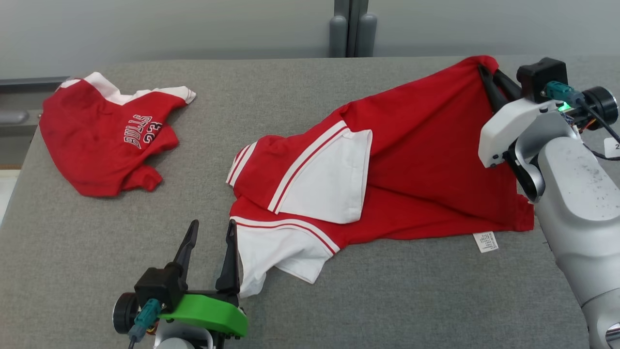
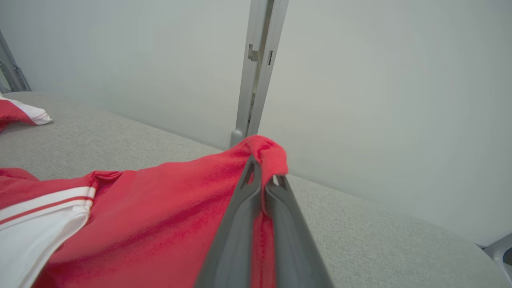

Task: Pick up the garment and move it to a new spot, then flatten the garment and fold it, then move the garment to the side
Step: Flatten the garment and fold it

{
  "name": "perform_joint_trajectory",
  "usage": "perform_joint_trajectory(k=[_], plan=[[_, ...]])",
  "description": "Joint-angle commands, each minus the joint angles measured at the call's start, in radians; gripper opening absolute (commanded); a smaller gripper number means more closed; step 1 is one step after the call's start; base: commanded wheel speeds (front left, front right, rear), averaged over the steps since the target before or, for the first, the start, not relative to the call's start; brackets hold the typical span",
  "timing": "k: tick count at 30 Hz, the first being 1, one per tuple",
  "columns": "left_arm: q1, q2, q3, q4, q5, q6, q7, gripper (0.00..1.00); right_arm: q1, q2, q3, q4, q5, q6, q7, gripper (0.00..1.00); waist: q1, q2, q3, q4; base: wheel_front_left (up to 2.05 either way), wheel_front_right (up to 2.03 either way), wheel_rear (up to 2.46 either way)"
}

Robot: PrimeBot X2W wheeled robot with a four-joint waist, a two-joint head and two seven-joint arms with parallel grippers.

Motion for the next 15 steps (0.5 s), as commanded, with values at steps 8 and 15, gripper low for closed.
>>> perform_joint_trajectory(k=[8, 15], plan=[[0.003, 0.001, 0.007, -0.025, -0.013, 0.007, 0.000, 1.00, -0.101, -0.064, 0.078, -0.147, -0.008, -0.001, 0.116, 0.00, 0.0000, -0.0001, -0.013, -0.014, 0.00, 0.00, 0.00], [-0.038, 0.001, -0.023, -0.041, -0.027, 0.004, 0.000, 1.00, -0.262, -0.152, 0.141, -0.080, -0.038, -0.001, 0.175, 0.00, 0.0000, -0.0001, 0.062, 0.054, 0.00, 0.00, 0.00]])
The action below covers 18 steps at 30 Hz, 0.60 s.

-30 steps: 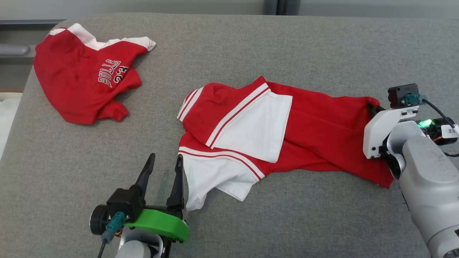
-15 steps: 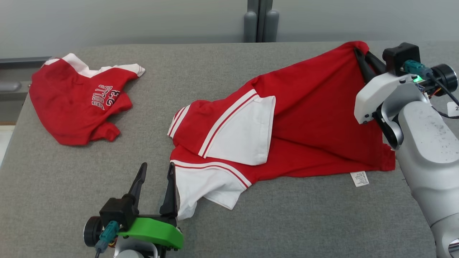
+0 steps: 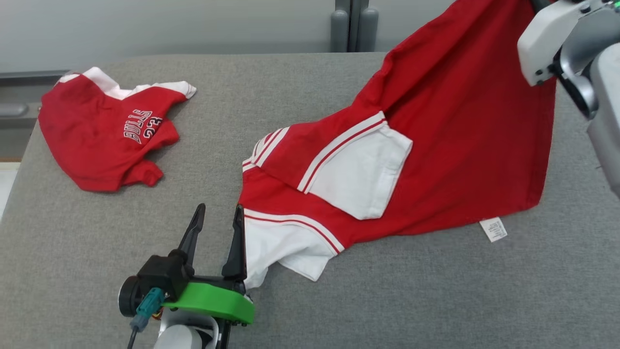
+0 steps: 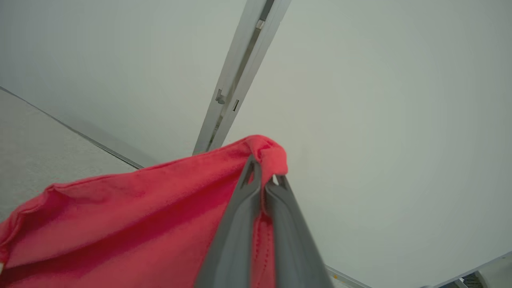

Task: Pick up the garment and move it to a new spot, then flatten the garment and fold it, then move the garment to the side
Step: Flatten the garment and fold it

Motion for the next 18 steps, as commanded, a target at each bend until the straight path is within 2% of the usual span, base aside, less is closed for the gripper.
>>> perform_joint_trajectory(k=[1, 8, 9, 10, 11, 18], plan=[[-0.021, 0.001, -0.007, -0.005, -0.012, 0.004, 0.000, 1.00, -0.039, -0.017, 0.008, 0.025, -0.011, -0.001, -0.004, 0.00, 0.0000, -0.0001, 0.063, 0.065, 0.00, 0.00, 0.00], [-0.069, 0.001, -0.045, -0.016, -0.026, 0.002, 0.000, 1.00, -0.169, -0.056, -0.010, 0.196, -0.047, -0.001, -0.032, 0.00, 0.0000, -0.0001, 0.132, 0.133, 0.00, 0.00, 0.00], [-0.076, 0.001, -0.051, -0.017, -0.027, 0.003, 0.000, 1.00, -0.181, -0.056, -0.021, 0.227, -0.063, -0.001, -0.043, 0.20, 0.0000, -0.0001, 0.141, 0.140, 0.00, 0.00, 0.00], [-0.081, 0.001, -0.055, -0.019, -0.030, 0.005, 0.000, 1.00, -0.190, -0.057, -0.035, 0.251, -0.077, -0.001, -0.059, 0.82, 0.0000, -0.0001, 0.146, 0.145, 0.00, 0.00, 0.00], [-0.087, 0.001, -0.063, -0.020, -0.034, 0.007, 0.000, 1.00, -0.199, -0.053, -0.055, 0.276, -0.093, -0.001, -0.083, 1.00, 0.0000, -0.0001, 0.153, 0.150, 0.00, 0.00, 0.00], [-0.095, 0.001, -0.083, -0.015, -0.044, 0.014, 0.000, 1.00, -0.169, 0.011, -0.114, 0.406, -0.158, -0.001, -0.209, 1.00, 0.0000, -0.0001, 0.152, 0.138, 0.00, 0.00, 0.00]])
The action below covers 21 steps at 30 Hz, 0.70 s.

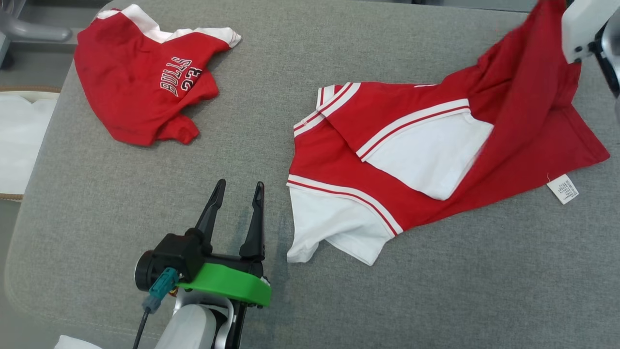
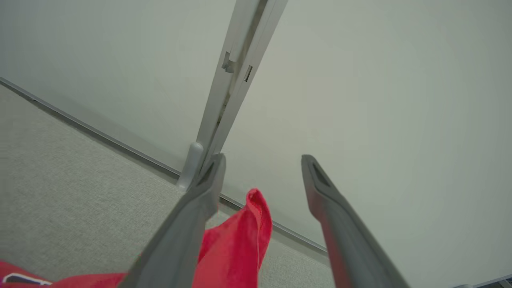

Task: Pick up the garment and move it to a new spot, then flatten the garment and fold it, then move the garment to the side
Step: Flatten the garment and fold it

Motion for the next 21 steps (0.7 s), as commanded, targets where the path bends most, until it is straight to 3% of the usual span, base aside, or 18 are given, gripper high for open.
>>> perform_joint_trajectory(k=[1, 11, 16, 21], plan=[[-0.013, 0.001, 0.002, 0.004, 0.002, 0.003, 0.000, 1.00, 0.019, 0.005, -0.003, 0.017, -0.006, -0.001, -0.023, 1.00, -0.0001, 0.0000, -0.003, -0.012, 0.00, 0.00, 0.00], [-0.026, 0.002, 0.032, 0.087, 0.020, -0.027, 0.000, 1.00, 0.108, 0.080, 0.004, 0.022, 0.057, -0.001, -0.140, 1.00, -0.0001, 0.0000, -0.061, -0.113, 0.00, 0.00, 0.00], [-0.073, 0.005, 0.039, 0.219, 0.019, -0.050, 0.000, 1.00, 0.224, 0.105, 0.013, -0.070, 0.111, -0.001, -0.151, 1.00, -0.0001, 0.0000, -0.088, -0.180, 0.00, 0.00, 0.00], [-0.126, 0.026, 0.063, 0.346, 0.010, -0.061, 0.000, 1.00, 0.397, 0.143, -0.004, -0.236, 0.172, -0.001, -0.152, 1.00, -0.0001, 0.0000, -0.100, -0.252, 0.00, 0.00, 0.00]])
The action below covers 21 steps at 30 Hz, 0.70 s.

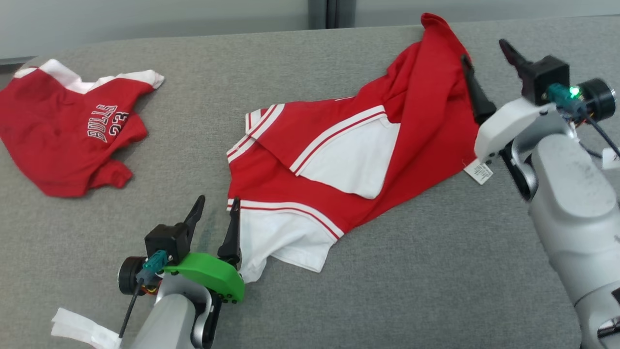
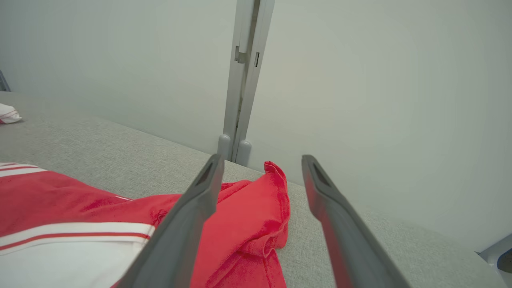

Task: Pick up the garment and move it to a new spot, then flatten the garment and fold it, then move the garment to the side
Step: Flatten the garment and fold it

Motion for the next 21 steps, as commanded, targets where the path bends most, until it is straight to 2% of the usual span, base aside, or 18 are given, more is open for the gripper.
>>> perform_joint_trajectory(k=[1, 6, 13, 14, 15, 16, 17, 21], plan=[[-0.019, 0.016, 0.010, 0.029, -0.003, -0.006, 0.000, 1.00, 0.065, 0.018, -0.004, -0.044, 0.018, -0.001, -0.004, 1.00, 0.0000, 0.0000, -0.026, -0.072, 0.00, 0.00, 0.00], [-0.041, 0.027, 0.029, 0.124, -0.021, -0.012, 0.000, 1.00, 0.253, 0.067, -0.045, -0.201, 0.031, -0.001, -0.004, 1.00, 0.0000, 0.0000, -0.030, -0.123, 0.00, 0.00, 0.00], [-0.059, 0.030, 0.034, 0.193, -0.039, -0.023, 0.000, 1.00, 0.462, 0.141, -0.141, -0.358, -0.026, -0.001, -0.005, 1.00, 0.0000, 0.0000, -0.029, -0.157, 0.00, 0.00, 0.00], [-0.062, 0.030, 0.034, 0.198, -0.040, -0.024, 0.000, 0.78, 0.479, 0.148, -0.149, -0.374, -0.035, -0.001, -0.003, 1.00, 0.0000, 0.0000, -0.029, -0.159, 0.00, 0.00, 0.00], [-0.067, 0.030, 0.035, 0.205, -0.039, -0.024, 0.000, 0.39, 0.499, 0.156, -0.158, -0.391, -0.041, -0.001, 0.002, 1.00, 0.0000, 0.0000, -0.029, -0.162, 0.00, 0.00, 0.00], [-0.074, 0.032, 0.035, 0.210, -0.040, -0.025, 0.000, 0.24, 0.513, 0.163, -0.164, -0.406, -0.042, -0.001, 0.005, 1.00, 0.0000, 0.0000, -0.029, -0.164, 0.00, 0.00, 0.00], [-0.082, 0.037, 0.033, 0.212, -0.037, -0.026, -0.001, 0.00, 0.527, 0.168, -0.169, -0.424, -0.046, -0.001, 0.009, 1.00, 0.0000, 0.0000, -0.029, -0.167, 0.00, 0.00, 0.00], [-0.114, 0.058, 0.035, 0.216, -0.019, -0.028, 0.000, 0.00, 0.564, 0.178, -0.174, -0.475, -0.056, -0.001, 0.020, 1.00, 0.0000, 0.0000, -0.026, -0.174, 0.00, 0.00, 0.00]])
